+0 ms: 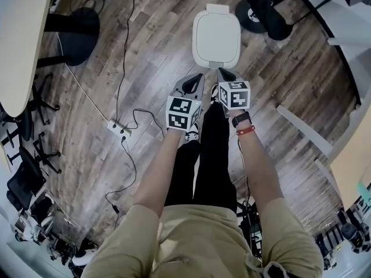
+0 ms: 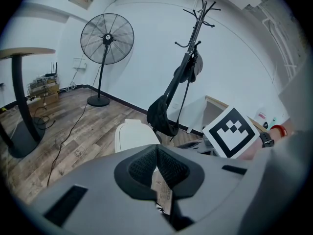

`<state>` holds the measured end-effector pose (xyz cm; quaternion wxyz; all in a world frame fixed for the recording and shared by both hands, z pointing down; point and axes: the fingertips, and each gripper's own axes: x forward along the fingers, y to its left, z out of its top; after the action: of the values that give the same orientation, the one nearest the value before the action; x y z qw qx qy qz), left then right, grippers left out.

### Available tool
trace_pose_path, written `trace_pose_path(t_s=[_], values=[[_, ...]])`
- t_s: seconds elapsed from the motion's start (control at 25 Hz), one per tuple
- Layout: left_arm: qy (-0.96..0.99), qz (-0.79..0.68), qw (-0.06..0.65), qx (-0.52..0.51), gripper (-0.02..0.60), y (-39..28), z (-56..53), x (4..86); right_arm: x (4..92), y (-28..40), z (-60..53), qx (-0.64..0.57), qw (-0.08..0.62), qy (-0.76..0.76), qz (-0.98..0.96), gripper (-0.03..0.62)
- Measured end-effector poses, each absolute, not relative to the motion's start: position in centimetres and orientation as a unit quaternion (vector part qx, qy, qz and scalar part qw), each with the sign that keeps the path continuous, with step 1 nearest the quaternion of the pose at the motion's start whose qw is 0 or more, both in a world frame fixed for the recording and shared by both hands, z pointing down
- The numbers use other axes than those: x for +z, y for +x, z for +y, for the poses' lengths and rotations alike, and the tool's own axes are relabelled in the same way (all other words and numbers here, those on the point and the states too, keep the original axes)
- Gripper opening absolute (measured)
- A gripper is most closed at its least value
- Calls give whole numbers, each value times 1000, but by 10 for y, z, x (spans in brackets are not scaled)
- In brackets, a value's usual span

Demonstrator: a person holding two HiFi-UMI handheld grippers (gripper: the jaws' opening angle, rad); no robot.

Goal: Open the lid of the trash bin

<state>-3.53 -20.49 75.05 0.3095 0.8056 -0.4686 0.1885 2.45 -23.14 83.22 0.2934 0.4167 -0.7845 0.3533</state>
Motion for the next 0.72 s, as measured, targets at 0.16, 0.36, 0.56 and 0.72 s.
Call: trace_pose_path(t_s=[0.16, 0.36, 0.56, 0.72], values=[[804, -468, 314, 189, 23, -35, -205, 758, 841, 25, -235, 357, 299, 413, -783, 14], [803, -470, 316, 187, 23, -35, -211, 765, 850, 25, -243, 357, 306, 409, -782, 14], [801, -475, 315, 184, 23, -38, -220, 773, 860, 26, -250, 358, 310, 405, -782, 14], [798, -477, 321, 182, 23, -36, -222, 780, 869, 27, -251, 361, 311, 403, -781, 15]])
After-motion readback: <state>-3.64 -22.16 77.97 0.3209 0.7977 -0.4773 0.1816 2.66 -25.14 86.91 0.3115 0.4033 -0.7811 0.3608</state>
